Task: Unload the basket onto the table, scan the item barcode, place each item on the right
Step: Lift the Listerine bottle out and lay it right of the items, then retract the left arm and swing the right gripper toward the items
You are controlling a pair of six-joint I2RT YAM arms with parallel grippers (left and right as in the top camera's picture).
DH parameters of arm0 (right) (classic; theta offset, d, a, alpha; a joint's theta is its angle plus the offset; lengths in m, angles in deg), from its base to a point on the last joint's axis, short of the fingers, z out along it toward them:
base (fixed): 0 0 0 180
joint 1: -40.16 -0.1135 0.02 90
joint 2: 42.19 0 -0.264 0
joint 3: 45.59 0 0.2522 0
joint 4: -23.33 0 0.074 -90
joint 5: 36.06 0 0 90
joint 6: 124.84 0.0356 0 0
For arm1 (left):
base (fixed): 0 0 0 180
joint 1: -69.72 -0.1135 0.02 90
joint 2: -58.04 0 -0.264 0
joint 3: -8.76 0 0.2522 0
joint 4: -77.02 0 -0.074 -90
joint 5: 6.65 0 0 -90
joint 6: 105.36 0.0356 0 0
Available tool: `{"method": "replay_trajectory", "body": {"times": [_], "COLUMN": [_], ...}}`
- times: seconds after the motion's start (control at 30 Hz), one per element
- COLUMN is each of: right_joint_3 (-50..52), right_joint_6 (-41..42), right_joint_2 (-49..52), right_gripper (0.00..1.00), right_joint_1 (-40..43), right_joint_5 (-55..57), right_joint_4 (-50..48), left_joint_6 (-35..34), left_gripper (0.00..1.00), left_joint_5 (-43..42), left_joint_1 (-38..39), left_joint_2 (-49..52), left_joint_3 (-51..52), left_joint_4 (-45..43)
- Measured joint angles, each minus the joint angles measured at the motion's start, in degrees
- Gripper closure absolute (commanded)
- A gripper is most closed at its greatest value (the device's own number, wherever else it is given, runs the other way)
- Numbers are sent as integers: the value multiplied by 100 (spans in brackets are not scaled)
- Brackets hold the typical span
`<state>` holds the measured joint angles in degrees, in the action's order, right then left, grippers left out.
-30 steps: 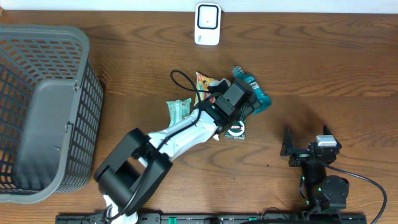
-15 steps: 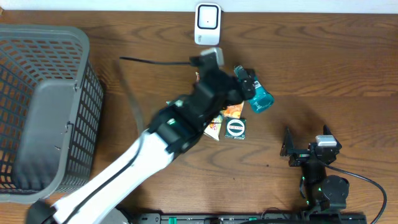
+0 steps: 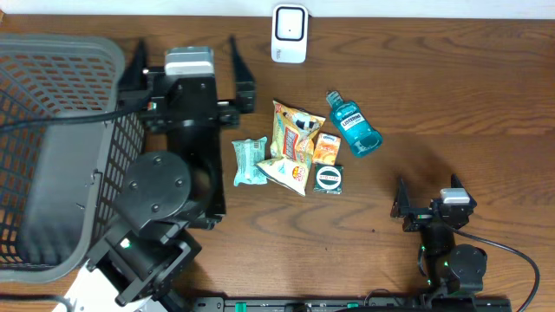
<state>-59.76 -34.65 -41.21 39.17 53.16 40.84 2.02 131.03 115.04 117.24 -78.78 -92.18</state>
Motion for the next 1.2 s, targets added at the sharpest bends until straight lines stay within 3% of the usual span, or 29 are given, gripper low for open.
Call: {"method": "replay_trajectory", "body": {"times": [0.1,0.23,0.47,0.57,0.73,1.0,1.2], "right_joint_3": [0,0,0,0,0,0,0], "right_joint_6": [173,1408,3521,3919,4203,4096,4052], "right_joint_2": [0,0,0,0,0,0,22], "right_gripper": [1,1,1,1,1,1,1], "right_joint_1": [0,0,0,0,0,0,0], "right_joint_5": [-105,-402,-769,-918,-1364,-2616,-3359], "right_joint_4": [15,-4,-35,-52,-90,-144,-133], "left_joint_6": [487,671,-20,-435,-994,-1926,-2286], "left_gripper": [2,2,2,2,2,2,2], "left_joint_5": [326,352,-295,-942,-2826,-5466,-6721], "left_joint_1": [-33,-33,-315,-667,-1683,-4308,-4380], "left_joint_2": [-83,-358,-1434,-2024,-2850,-4168,-5169], "left_joint_3": [0,2,2,-4,-15,-15,-22], "left_joint_4": [55,640,1777,2267,3095,3650,3622]}}
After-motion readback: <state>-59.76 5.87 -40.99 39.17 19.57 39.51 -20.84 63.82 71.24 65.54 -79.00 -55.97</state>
